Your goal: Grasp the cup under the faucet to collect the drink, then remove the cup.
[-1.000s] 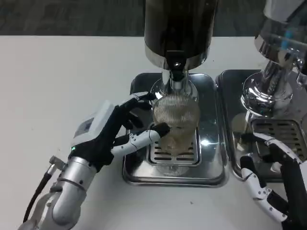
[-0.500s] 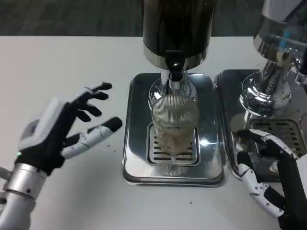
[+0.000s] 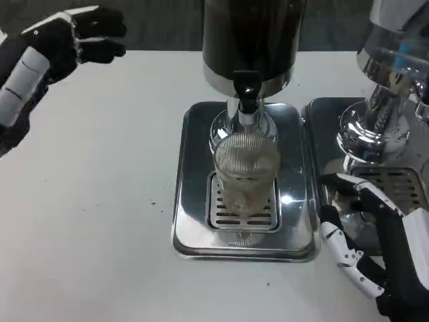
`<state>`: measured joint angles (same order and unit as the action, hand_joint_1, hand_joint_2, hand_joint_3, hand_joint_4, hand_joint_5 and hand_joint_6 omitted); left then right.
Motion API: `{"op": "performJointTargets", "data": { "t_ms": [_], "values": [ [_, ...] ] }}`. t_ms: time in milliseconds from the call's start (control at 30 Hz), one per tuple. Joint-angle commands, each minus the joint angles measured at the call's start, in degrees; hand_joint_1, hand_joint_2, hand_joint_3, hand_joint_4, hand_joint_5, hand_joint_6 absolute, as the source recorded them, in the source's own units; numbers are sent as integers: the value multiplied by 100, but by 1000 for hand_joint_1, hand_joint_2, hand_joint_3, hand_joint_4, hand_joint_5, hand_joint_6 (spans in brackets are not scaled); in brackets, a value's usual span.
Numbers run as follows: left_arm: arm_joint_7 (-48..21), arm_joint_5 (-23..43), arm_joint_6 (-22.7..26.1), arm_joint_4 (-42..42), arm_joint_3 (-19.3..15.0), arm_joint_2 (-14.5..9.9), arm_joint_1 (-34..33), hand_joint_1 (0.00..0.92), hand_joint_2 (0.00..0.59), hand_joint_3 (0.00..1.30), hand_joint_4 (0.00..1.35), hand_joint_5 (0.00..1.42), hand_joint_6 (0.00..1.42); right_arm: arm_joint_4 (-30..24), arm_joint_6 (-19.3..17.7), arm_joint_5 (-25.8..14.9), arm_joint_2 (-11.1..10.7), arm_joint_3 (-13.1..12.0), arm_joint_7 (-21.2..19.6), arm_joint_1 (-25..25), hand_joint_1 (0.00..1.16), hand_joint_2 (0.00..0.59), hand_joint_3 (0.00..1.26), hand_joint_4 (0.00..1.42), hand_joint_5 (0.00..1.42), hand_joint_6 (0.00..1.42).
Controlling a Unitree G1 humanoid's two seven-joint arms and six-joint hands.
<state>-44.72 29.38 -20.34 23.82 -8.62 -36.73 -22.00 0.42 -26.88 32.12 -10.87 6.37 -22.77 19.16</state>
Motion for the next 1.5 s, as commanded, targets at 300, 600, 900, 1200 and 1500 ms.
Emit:
{"op": "performJointTargets", "data": {
  "t_ms": [300,600,900,1200,1500],
  "values": [
    [-2313,1303,2876,-112,-348,-62,-1098,0,168,211,90,144,111,193,-5,-9,172,76,-79,-81,391,438,380,323,355,360],
    [-2379,1214,3420,20,-438,334,-1493,0,177,286,176,204,135,297,-19,-129,285,74,-104,-87,388,433,372,323,356,360],
    [-2226,480,2953,796,-209,993,-1834,0,124,332,232,245,167,363,-46,-174,420,79,-183,-61,372,437,361,333,356,360],
    [-2208,-89,2378,1474,-71,1430,-2058,0,107,260,192,221,153,372,-61,-169,487,98,-314,14,364,437,366,332,356,360],
    [-2159,-410,2094,1708,-22,1656,-2083,0,92,246,180,220,139,437,-76,-213,542,99,-333,0,359,437,370,346,356,360]
  ]
}}
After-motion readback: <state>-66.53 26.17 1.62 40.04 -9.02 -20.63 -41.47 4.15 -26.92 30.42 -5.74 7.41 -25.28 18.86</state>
